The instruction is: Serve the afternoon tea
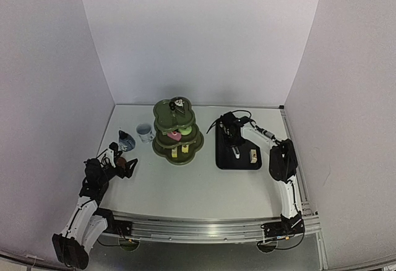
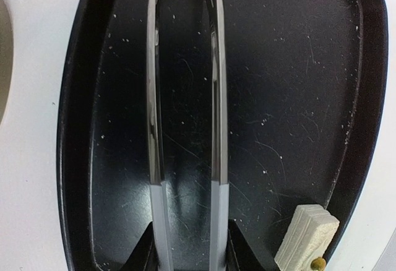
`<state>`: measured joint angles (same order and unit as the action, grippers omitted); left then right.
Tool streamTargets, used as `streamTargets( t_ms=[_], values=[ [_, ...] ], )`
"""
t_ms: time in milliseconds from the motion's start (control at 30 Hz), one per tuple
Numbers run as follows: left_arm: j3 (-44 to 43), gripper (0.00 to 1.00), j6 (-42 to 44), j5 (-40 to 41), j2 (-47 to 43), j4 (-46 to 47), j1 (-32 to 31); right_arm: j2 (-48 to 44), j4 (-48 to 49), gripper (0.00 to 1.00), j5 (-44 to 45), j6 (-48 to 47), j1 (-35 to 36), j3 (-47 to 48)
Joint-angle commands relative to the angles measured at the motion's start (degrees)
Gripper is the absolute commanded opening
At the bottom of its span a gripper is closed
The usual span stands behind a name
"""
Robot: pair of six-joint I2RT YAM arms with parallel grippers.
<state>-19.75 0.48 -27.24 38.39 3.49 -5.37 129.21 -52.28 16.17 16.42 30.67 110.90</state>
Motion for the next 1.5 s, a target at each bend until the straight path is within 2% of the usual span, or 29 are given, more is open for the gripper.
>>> streamTargets(
  t_ms=[0,367,700,800,933,1100,1300,1467],
  values=[
    [0.1,1.0,0.8,0.1,-0.3,1.7,-0.2,-10.3,0.0,0.0,2.4,1.3,0.1,-2.5],
    [0.1,1.0,0.4,0.0,-1.3,1.6,-0.2,-24.6,-2.9,0.0,6.8,2.8,4.6,-7.6],
    [0.1,1.0,0.4,-0.1,-2.3,1.6,-0.2,-28.4,-12.4,0.0,12.1,-1.6,24.0,7.5],
    [-0.3,1.0,-1.2,0.4,-2.8,1.6,-0.2,-27.4,-15.1,0.0,13.8,-2.6,29.7,11.7],
    [-0.7,1.0,-3.0,0.1,-3.5,1.9,-0.2,-23.8,-19.6,0.0,16.7,-2.7,34.0,18.3],
    [-0.5,1.0,-2.8,0.1,-3.8,1.5,-0.3,-17.9,-20.3,0.0,13.5,-4.7,35.7,25.6],
    [-0.4,1.0,-2.6,-0.1,-3.8,1.4,-0.2,-8.3,-18.1,0.0,13.3,-10.2,35.9,39.5],
    [-0.3,1.0,-2.3,-0.1,-4.2,1.4,-0.2,-6.5,-11.7,0.0,14.6,-12.1,35.9,38.9]
  ],
)
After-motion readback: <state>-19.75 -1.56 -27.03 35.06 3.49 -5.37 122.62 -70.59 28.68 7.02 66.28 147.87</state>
